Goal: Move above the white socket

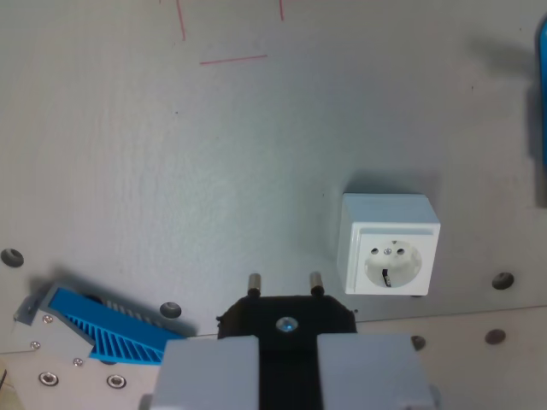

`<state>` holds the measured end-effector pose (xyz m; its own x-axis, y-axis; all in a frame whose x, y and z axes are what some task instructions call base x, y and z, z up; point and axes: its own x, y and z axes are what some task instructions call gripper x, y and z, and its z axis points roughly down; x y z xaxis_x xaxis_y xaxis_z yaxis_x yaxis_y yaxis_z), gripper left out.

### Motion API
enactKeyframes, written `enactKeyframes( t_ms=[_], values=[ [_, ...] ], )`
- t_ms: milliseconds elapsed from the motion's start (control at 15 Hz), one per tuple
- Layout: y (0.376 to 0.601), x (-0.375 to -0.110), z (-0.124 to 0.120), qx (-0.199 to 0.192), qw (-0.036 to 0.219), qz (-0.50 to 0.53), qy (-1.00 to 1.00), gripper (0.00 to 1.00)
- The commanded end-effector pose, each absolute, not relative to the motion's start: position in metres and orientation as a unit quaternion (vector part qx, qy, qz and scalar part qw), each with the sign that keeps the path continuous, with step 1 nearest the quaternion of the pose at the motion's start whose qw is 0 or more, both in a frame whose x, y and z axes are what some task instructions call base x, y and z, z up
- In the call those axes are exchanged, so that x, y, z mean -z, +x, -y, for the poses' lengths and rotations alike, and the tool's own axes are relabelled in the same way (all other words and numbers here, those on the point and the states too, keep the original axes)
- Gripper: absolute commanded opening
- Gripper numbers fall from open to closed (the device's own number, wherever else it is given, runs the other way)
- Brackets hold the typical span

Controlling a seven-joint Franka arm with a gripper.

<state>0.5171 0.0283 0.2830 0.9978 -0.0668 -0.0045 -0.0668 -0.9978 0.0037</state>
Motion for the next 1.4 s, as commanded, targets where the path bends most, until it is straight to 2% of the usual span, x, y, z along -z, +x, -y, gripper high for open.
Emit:
enactKeyframes(
  t_ms=[67, 667, 1400],
  values=[
    [0.515, -0.280, -0.027, 0.000, 0.001, 0.036, 0.999, 0.00],
    [0.504, -0.264, -0.020, -0.026, -0.002, 0.038, 0.999, 0.00],
    [0.479, -0.227, -0.003, -0.040, -0.006, 0.039, 0.998, 0.00]
  ],
)
